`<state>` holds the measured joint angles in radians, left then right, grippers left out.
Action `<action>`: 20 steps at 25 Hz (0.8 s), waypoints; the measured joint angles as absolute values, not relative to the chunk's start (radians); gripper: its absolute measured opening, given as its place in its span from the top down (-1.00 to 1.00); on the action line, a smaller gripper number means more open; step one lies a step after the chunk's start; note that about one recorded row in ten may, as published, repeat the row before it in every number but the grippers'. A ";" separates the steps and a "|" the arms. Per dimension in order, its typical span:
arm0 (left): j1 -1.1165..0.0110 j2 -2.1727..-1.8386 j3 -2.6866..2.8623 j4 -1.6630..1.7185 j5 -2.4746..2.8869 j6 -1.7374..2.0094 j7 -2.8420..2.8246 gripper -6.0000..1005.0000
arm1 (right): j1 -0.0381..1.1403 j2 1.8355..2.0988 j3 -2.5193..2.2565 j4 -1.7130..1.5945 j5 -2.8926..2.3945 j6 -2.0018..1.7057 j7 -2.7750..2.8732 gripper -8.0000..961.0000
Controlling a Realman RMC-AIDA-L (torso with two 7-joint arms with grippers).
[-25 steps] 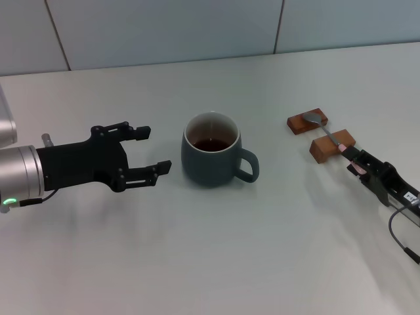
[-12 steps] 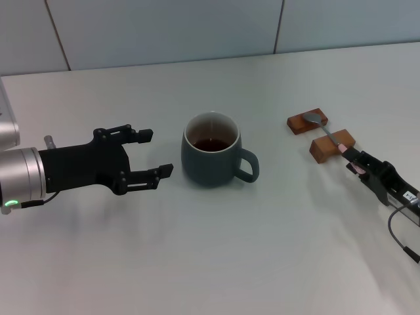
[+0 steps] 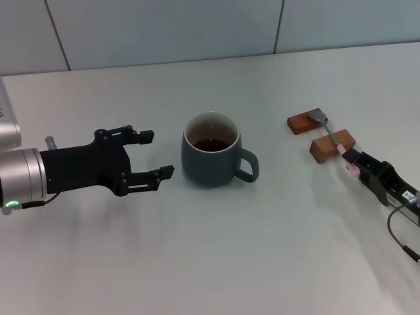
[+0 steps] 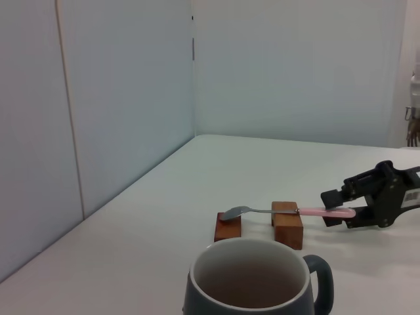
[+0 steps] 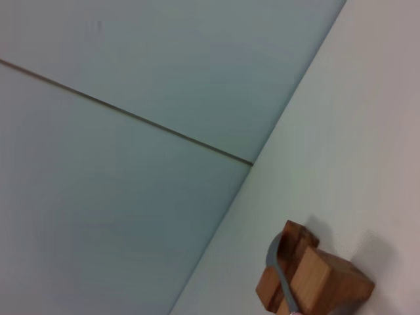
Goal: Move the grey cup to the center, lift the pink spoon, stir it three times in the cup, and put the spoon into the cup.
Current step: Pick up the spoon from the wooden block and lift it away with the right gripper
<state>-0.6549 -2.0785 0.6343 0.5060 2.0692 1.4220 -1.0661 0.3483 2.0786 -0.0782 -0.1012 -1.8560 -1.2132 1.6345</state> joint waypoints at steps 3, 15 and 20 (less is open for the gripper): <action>-0.653 -2.079 0.640 0.506 2.069 1.422 -1.066 -0.59 | 0.352 2.079 -0.078 -0.098 -1.856 -1.211 1.634 0.19; -0.646 -2.078 0.644 0.510 2.069 1.422 -1.064 -0.59 | 0.357 2.079 -0.089 -0.083 -1.856 -1.197 1.635 0.21; -0.642 -2.079 0.650 0.511 2.069 1.421 -1.062 -0.59 | 0.355 2.082 -0.087 -0.079 -1.851 -1.186 1.622 0.64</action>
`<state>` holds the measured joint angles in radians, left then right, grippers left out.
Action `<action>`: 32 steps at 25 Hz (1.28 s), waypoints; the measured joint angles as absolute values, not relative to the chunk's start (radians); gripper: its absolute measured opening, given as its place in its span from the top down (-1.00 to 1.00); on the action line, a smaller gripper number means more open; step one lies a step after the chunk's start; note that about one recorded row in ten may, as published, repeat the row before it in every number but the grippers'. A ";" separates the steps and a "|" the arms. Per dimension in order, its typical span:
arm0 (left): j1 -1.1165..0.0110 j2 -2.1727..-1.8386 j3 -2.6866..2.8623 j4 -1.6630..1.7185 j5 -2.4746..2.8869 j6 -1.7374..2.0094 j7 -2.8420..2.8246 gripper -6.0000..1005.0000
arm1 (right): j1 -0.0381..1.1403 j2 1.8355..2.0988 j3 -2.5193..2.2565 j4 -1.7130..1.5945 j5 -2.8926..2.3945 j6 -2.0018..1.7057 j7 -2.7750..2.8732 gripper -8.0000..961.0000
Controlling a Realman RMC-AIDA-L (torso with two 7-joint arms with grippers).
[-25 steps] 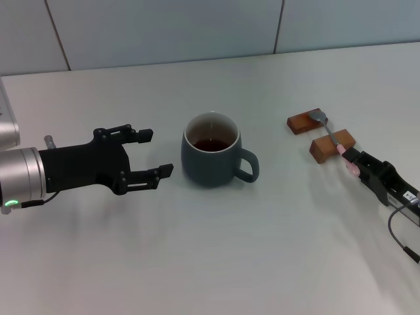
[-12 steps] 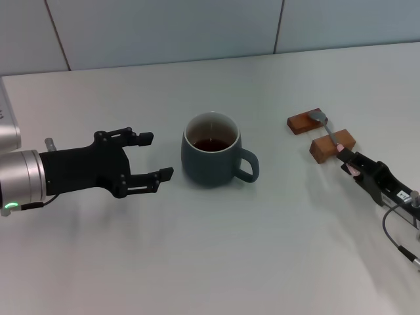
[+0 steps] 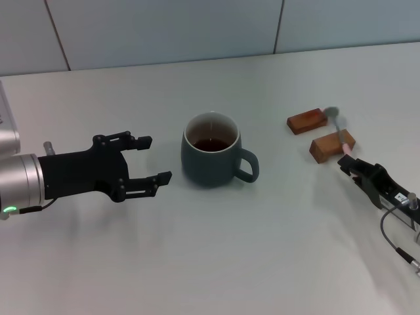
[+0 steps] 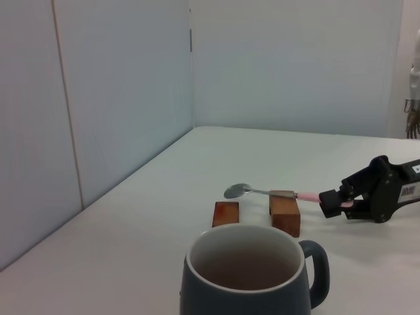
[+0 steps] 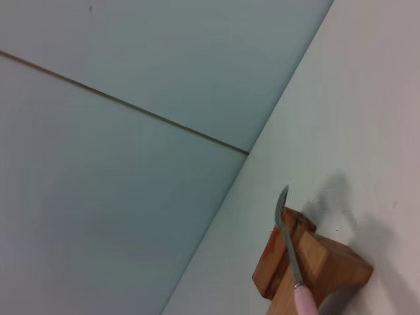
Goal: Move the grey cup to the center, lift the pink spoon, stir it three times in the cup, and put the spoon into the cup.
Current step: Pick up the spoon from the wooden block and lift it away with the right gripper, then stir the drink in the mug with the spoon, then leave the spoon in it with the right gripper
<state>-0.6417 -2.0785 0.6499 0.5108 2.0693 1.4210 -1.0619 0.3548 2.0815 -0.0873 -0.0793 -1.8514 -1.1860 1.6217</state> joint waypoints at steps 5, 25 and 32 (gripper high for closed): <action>-0.632 -2.077 0.651 0.512 2.063 1.420 -1.051 -0.59 | 0.336 2.083 -0.071 -0.075 -1.845 -1.204 1.602 0.68; -0.630 -2.078 0.654 0.516 2.043 1.428 -1.061 -0.58 | 0.301 2.088 -0.287 -0.897 -1.852 -1.716 1.720 0.73; -0.635 -2.077 0.653 0.518 2.043 1.428 -1.064 -0.58 | 0.271 2.089 -0.521 -1.408 -1.879 -1.756 1.973 0.73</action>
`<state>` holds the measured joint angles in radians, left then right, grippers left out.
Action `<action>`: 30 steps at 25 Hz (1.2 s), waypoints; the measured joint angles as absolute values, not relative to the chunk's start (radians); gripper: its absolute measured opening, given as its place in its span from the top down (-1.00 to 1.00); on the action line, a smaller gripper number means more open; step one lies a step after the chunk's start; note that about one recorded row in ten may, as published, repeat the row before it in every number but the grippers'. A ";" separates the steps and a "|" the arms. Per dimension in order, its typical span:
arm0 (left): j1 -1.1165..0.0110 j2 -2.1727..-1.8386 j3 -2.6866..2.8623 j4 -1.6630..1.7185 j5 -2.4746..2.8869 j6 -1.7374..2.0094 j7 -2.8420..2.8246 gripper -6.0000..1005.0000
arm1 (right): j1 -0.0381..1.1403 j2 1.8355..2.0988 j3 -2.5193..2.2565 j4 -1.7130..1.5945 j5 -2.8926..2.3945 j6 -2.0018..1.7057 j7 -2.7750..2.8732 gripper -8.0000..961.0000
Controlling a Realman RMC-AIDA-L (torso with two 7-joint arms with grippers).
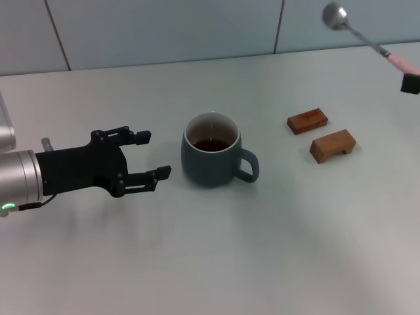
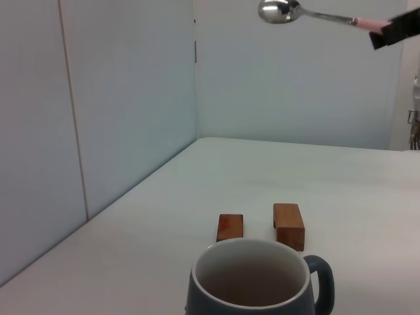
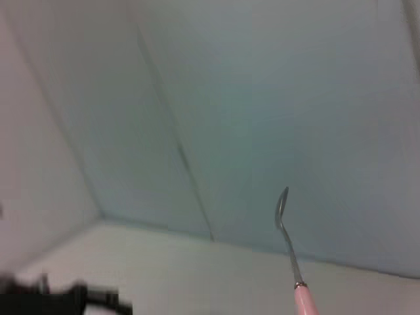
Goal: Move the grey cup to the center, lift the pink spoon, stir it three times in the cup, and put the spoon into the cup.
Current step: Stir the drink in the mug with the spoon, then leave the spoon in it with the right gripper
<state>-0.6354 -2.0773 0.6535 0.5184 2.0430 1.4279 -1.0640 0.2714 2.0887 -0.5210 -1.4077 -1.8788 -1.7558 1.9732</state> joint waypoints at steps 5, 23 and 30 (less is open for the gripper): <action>-0.639 -2.078 0.654 0.519 2.041 1.427 -1.067 -0.58 | 0.287 2.083 -0.694 -1.726 -2.056 -1.791 2.179 0.73; -0.631 -2.079 0.716 0.519 2.006 1.421 -1.087 -0.58 | 0.794 2.037 -0.930 -1.727 -2.537 -2.078 2.611 0.73; -0.629 -2.077 0.716 0.520 2.006 1.425 -1.089 -0.58 | 0.937 2.016 -0.932 -1.469 -2.578 -2.049 2.612 0.73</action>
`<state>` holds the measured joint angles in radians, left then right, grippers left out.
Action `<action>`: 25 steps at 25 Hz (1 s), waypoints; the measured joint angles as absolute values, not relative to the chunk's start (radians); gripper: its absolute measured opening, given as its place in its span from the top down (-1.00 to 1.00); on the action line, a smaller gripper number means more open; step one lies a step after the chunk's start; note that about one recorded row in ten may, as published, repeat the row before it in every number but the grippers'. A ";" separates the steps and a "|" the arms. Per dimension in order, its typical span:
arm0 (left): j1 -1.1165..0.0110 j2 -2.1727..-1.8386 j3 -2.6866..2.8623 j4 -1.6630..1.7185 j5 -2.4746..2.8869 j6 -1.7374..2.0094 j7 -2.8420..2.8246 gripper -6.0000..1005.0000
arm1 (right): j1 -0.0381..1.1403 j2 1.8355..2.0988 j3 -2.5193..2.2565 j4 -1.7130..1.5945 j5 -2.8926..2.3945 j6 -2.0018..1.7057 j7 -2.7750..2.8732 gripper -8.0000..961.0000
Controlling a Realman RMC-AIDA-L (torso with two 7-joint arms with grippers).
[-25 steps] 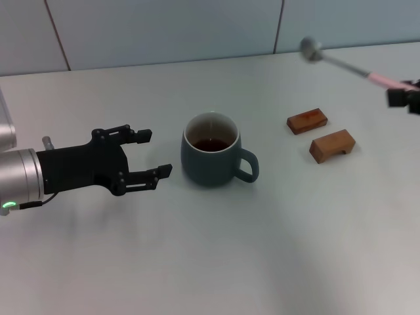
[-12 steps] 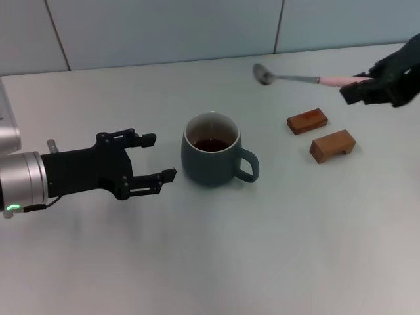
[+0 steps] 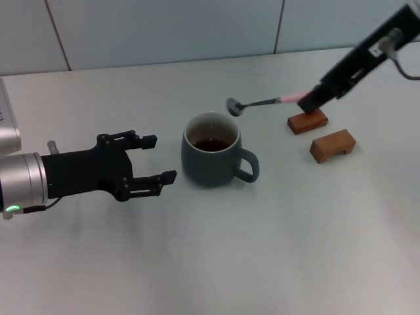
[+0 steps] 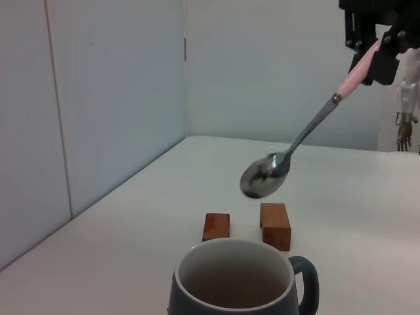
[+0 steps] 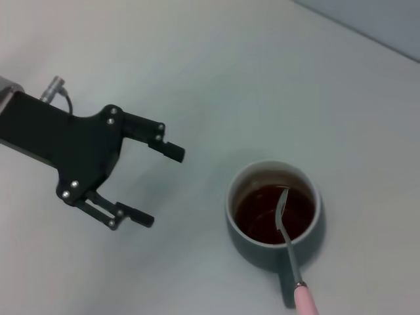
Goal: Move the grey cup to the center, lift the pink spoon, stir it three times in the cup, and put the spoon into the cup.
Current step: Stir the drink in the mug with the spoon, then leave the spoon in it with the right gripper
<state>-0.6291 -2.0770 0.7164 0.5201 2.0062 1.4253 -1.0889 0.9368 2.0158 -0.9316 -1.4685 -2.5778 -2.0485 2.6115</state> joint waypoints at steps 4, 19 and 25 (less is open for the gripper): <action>-0.628 -2.076 0.718 0.527 2.006 1.428 -1.089 -0.58 | 0.986 2.011 -0.924 -1.383 -2.606 -2.027 2.618 0.73; -0.627 -2.075 0.732 0.534 2.006 1.428 -1.089 -0.58 | 1.102 1.929 -0.863 -1.147 -2.624 -2.038 2.637 0.73; -0.626 -2.075 0.732 0.534 2.007 1.428 -1.096 -0.58 | 1.118 1.907 -0.867 -1.096 -2.629 -2.048 2.638 0.73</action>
